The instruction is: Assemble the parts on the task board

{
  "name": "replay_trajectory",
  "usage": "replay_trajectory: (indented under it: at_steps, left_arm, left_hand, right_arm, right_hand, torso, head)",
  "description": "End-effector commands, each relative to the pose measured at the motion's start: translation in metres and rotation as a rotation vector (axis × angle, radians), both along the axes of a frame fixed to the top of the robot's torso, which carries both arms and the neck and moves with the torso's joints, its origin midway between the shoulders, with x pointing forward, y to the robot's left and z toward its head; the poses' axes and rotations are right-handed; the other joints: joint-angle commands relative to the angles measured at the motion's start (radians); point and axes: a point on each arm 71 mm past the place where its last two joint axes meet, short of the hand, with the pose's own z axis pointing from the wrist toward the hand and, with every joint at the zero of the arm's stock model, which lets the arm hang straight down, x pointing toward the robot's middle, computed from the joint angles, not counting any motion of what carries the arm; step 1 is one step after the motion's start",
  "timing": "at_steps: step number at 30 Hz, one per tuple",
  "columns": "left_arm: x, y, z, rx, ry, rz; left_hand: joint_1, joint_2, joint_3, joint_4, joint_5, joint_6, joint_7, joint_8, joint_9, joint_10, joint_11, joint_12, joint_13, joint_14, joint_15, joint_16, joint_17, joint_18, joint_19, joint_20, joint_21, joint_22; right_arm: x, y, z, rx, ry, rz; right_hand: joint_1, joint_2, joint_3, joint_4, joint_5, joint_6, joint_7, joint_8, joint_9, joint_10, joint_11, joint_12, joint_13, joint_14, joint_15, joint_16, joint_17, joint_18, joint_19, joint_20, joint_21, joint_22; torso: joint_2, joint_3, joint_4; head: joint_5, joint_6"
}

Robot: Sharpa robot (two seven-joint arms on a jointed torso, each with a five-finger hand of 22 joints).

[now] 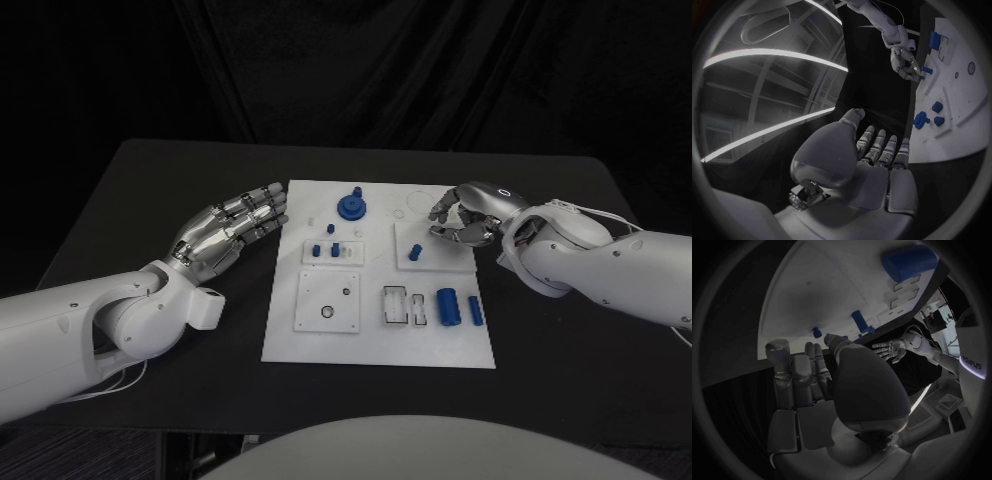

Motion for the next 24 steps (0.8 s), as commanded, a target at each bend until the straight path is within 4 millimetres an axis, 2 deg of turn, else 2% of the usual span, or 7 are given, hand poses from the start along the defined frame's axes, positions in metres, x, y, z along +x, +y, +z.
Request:
replay_trajectory:
  at_steps: [1, 10, 14, 18, 24]
  left_arm:
    - [-0.0007, 0.0016, 0.0098, -0.086, -0.117, 0.024]
    - [-0.0006, 0.0018, 0.0092, -0.084, -0.113, 0.022]
    - [-0.0006, 0.0017, 0.0089, -0.084, -0.111, 0.021]
    - [-0.0011, 0.0013, 0.0089, -0.084, -0.107, 0.017]
    - [-0.0009, 0.0013, 0.0085, -0.083, -0.105, 0.016]
  left_hand:
    - [-0.002, 0.011, 0.005, 0.000, -0.005, 0.000, 0.007, 0.000, 0.001, -0.001, 0.007, 0.006, 0.001, 0.002, 0.006, 0.005, 0.002, 0.003, -0.002, 0.008, 0.006, 0.002]
    - [-0.003, 0.007, 0.009, -0.004, -0.005, 0.003, 0.011, 0.001, 0.002, -0.001, 0.010, 0.009, 0.001, 0.003, 0.008, 0.009, 0.002, 0.004, 0.000, 0.010, 0.007, 0.003]
    - [-0.003, 0.006, 0.011, -0.006, -0.005, 0.006, 0.013, 0.001, 0.002, -0.001, 0.010, 0.009, 0.001, 0.004, 0.009, 0.011, 0.002, 0.004, 0.001, 0.011, 0.007, 0.003]
    - [-0.007, 0.003, 0.019, -0.013, -0.005, 0.022, 0.028, 0.005, 0.004, 0.000, 0.010, 0.016, 0.001, 0.005, 0.012, 0.017, 0.002, 0.003, 0.004, 0.012, 0.006, 0.002]
    - [-0.010, 0.002, 0.023, -0.015, -0.005, 0.031, 0.034, 0.006, 0.005, 0.002, 0.010, 0.020, 0.001, 0.007, 0.013, 0.021, 0.003, 0.002, 0.005, 0.012, 0.006, 0.003]
  right_arm:
    - [-0.0001, -0.0019, -0.0028, -0.022, 0.012, -0.019]
    - [0.0010, -0.0007, -0.0050, -0.032, 0.022, -0.019]
    - [0.0021, -0.0003, -0.0059, -0.035, 0.022, -0.018]
    - [0.0039, -0.0004, -0.0069, -0.037, 0.019, -0.014]
    - [0.0043, 0.0016, -0.0094, -0.034, 0.016, -0.002]
  right_hand:
    - [-0.001, -0.009, -0.001, 0.004, -0.005, -0.003, 0.000, -0.006, -0.002, 0.004, 0.000, -0.006, -0.002, 0.006, 0.001, 0.001, -0.004, -0.013, 0.003, 0.003, -0.006, 0.085]
    - [0.007, -0.011, 0.001, -0.002, -0.008, -0.007, 0.001, -0.010, -0.006, -0.001, 0.002, -0.015, -0.006, -0.006, 0.002, -0.011, -0.027, -0.009, -0.007, 0.003, -0.029, 0.079]
    - [0.023, -0.010, 0.009, -0.013, 0.011, -0.005, 0.003, -0.011, -0.011, 0.000, 0.003, -0.021, -0.010, -0.015, 0.003, -0.019, -0.038, -0.007, -0.015, 0.004, -0.043, 0.076]
    - [0.033, -0.007, 0.017, -0.021, 0.029, 0.000, 0.003, -0.010, -0.013, 0.004, 0.003, -0.023, -0.012, -0.017, 0.003, -0.020, -0.041, -0.007, -0.017, 0.004, -0.046, 0.075]
    - [0.044, -0.004, 0.027, -0.031, 0.050, 0.008, 0.003, -0.008, -0.016, 0.014, 0.002, -0.024, -0.014, -0.015, 0.001, -0.019, -0.039, -0.007, -0.015, 0.003, -0.041, 0.077]
  torso:
    - [0.000, -0.0002, -0.0007]
    - [0.000, 0.0000, 0.0001]
    - [0.000, 0.0000, 0.0007]
    - [0.000, -0.0002, 0.0006]
    - [0.000, -0.0001, 0.0004]
  head:
    - [0.000, 0.000]
    - [0.001, 0.000]
    - [-0.004, 0.000]
    - [-0.003, 0.000]
    - [-0.001, 0.000]
